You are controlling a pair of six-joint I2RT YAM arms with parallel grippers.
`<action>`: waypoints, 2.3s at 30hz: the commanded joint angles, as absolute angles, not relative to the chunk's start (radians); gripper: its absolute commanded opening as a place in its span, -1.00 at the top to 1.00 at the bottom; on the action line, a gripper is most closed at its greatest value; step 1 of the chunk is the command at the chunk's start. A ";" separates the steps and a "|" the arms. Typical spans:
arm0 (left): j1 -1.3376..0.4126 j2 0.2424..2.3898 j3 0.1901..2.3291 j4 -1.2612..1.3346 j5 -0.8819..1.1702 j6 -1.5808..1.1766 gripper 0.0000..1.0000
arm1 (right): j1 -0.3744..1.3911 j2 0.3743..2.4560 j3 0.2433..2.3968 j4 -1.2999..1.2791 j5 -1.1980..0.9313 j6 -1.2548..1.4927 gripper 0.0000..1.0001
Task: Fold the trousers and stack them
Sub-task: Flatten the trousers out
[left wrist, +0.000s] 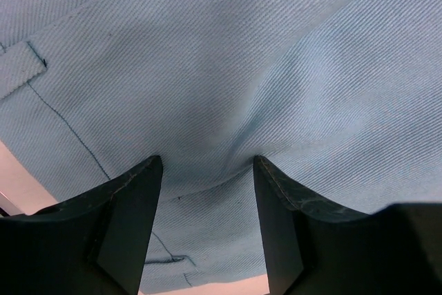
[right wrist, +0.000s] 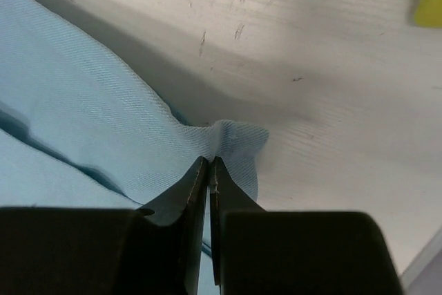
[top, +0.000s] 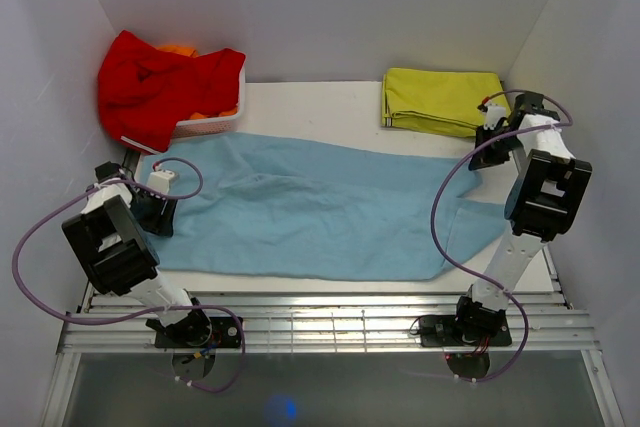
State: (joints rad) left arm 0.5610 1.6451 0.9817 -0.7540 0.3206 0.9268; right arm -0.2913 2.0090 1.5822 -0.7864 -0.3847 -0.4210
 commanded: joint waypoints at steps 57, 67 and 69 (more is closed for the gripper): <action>0.566 1.525 0.798 -0.753 0.436 0.894 -0.37 | -0.170 1.753 1.174 -0.801 -0.161 -0.302 -0.10; 0.566 1.539 0.790 -0.729 0.417 0.890 -0.37 | -0.164 1.793 1.201 -0.797 -0.086 -0.290 0.70; 0.568 1.543 0.788 -0.721 0.407 0.887 -0.36 | -0.166 1.763 1.233 -0.824 -0.089 -0.308 0.85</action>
State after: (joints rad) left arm 0.5674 1.5204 0.8326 -0.6918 0.3820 0.8963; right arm -0.1680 1.7988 1.1767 -0.8013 -0.1036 -0.2977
